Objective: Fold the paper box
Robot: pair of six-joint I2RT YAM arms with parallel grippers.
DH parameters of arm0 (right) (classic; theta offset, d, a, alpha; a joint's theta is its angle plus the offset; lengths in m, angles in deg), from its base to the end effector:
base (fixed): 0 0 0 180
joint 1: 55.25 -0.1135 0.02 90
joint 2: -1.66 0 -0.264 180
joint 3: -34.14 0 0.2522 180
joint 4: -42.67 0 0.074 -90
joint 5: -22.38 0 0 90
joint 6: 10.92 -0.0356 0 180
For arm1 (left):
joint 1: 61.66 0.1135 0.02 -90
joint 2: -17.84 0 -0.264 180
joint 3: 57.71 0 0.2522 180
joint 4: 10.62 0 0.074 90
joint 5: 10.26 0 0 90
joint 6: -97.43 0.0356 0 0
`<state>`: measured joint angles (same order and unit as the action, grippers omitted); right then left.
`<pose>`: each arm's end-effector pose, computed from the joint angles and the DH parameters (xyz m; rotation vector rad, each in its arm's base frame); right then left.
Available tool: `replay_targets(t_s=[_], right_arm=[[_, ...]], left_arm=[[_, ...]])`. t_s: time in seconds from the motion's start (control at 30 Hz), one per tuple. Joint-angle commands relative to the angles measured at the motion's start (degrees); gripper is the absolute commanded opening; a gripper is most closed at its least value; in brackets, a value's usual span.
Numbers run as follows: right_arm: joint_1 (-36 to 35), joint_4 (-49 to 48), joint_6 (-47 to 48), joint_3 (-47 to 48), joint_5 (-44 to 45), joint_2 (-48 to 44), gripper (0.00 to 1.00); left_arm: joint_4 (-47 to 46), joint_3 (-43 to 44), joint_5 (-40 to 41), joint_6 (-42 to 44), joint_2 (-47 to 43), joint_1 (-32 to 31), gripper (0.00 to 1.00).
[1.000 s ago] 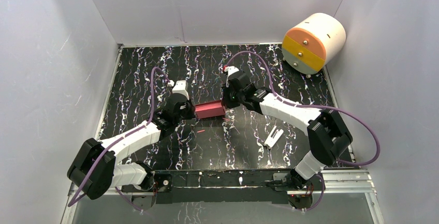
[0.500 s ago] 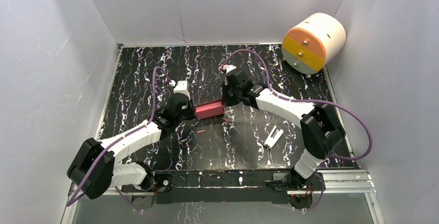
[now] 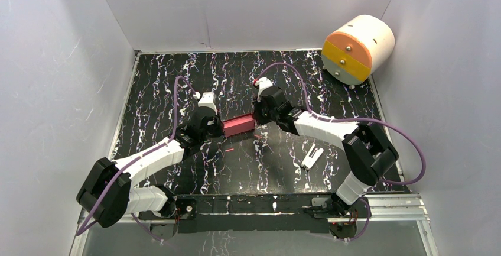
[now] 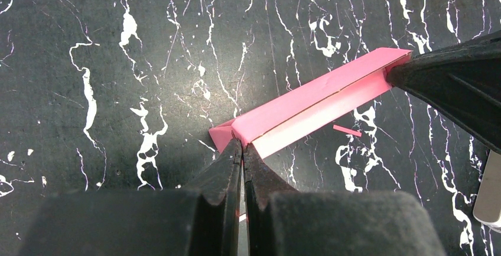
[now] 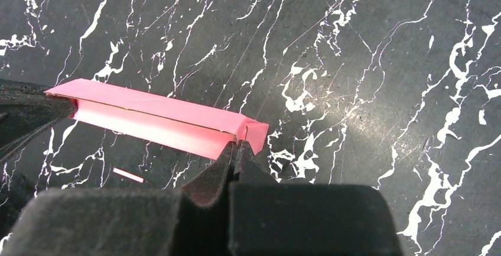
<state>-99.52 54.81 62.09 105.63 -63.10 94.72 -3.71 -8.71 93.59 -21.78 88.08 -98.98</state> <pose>0.2595 0.2491 0.2236 -0.4748 2.1539 0.5261 0.2132 -0.1518 0.2194 -0.0039 2.0801 -0.4710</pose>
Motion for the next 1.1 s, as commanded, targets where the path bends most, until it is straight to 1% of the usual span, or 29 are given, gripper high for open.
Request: replay_targets(t_s=[0.0,0.03,0.07,0.1,0.13,0.2,0.27,0.33,0.47,0.53,0.67,0.83,0.93,1.0,1.07], right_arm=[[-0.47,2.2,2.13,-3.37,2.51,1.14,0.0],[-0.53,2.28,2.28,-3.12,2.33,0.24,0.01],[-0.54,3.16,2.34,-2.24,1.63,-0.59,0.04],[-0.5,4.12,2.33,-1.22,0.88,-1.59,0.1],[-0.55,4.85,2.19,-0.16,0.25,-2.72,0.17],[-0.47,5.76,2.41,1.79,-0.34,-4.09,0.26],[-0.47,6.54,2.76,3.25,-0.04,-5.12,0.32],[-0.49,7.0,3.17,4.28,0.46,-5.71,0.35],[-0.47,7.67,3.79,5.74,0.58,-5.74,0.35],[-0.51,8.0,3.88,5.98,0.64,-5.41,0.33],[-0.5,9.09,3.47,6.5,-0.82,-4.83,0.26],[-0.54,10.98,2.87,6.36,-1.13,-4.98,0.24],[-0.51,11.48,2.66,6.27,-0.94,-4.75,0.19],[-0.54,11.25,2.6,6.26,-0.82,-4.52,0.14],[-0.5,10.83,2.59,6.33,-0.93,-4.18,0.12]], left_arm=[[3.33,-2.54,-0.8,0.35,0.35,-0.73,0.0],[3.46,-2.75,-0.42,0.59,0.1,-0.69,0.0],[3.62,-2.8,-0.14,0.85,-0.14,-0.73,0.0],[3.8,-2.81,0.16,1.17,-0.24,-0.7,0.0],[4.04,-2.69,0.43,1.47,-0.27,-0.7,0.0],[4.46,-2.19,0.64,1.84,-0.2,-0.74,0.0],[4.86,-1.78,0.8,2.05,-0.11,-0.74,0.0],[5.06,-1.44,0.83,2.14,-0.01,-0.73,0.0],[5.18,-1.15,0.79,2.23,0.22,-0.71,0.0],[5.23,-1.06,0.66,2.23,0.25,-0.71,0.0],[5.21,-1.14,0.57,2.14,0.16,-0.71,0.0],[5.24,-0.96,0.48,2.14,0.38,-0.73,0.0],[5.16,-0.8,0.4,2.14,0.51,-0.69,0.0],[5.2,-0.71,0.26,2.14,0.67,-0.69,0.0],[5.26,-0.78,0.22,2.14,0.62,-0.69,0.0]])
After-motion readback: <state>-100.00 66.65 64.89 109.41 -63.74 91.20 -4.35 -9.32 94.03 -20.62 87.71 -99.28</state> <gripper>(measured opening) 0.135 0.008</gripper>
